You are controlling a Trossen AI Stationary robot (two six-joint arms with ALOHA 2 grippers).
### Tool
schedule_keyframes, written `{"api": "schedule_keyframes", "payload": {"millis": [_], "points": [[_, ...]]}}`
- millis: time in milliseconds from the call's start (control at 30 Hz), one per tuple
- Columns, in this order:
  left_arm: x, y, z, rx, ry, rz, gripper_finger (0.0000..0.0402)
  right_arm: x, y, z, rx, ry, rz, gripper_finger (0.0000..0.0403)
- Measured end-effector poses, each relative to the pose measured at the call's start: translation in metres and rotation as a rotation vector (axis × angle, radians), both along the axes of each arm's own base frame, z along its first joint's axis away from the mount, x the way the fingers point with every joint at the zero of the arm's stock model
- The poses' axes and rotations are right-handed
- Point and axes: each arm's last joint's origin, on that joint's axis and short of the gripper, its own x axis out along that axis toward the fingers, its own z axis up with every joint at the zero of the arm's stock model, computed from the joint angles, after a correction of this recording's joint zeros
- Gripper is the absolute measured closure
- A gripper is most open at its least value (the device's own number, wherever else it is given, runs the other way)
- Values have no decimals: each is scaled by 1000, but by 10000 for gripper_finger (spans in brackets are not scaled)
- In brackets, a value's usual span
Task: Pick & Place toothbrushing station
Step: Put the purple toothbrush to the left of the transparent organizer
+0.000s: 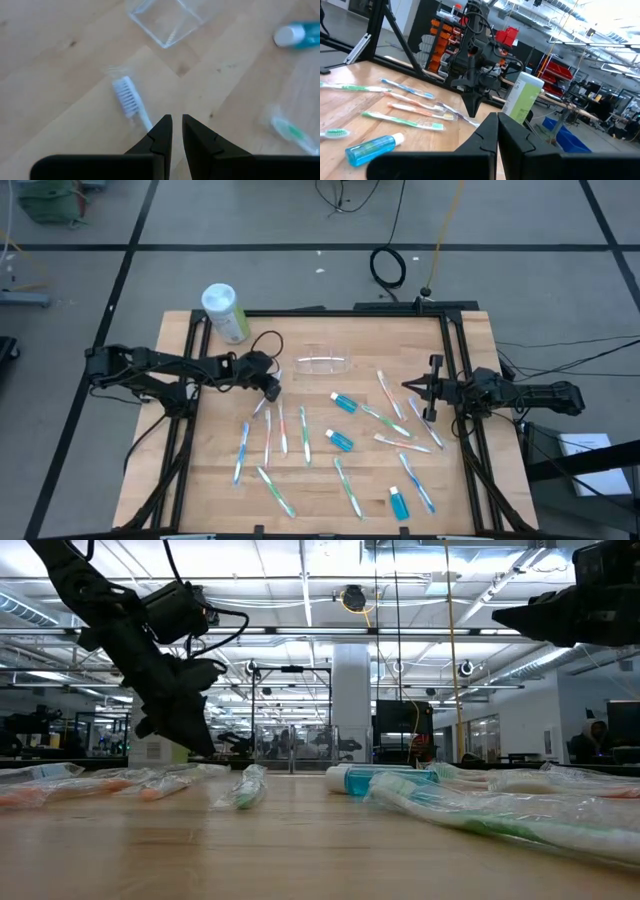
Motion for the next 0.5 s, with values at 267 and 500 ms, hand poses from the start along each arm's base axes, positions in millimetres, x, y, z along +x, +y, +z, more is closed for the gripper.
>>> {"api": "schedule_keyframes", "payload": {"millis": [267,500], "points": [[2,4,3,58,-27,-52,355,0,0,0,-4,2,0,403],[6,9,12,-20,-30,-55,354,0,0,0,-35,5,-4,403]]}}
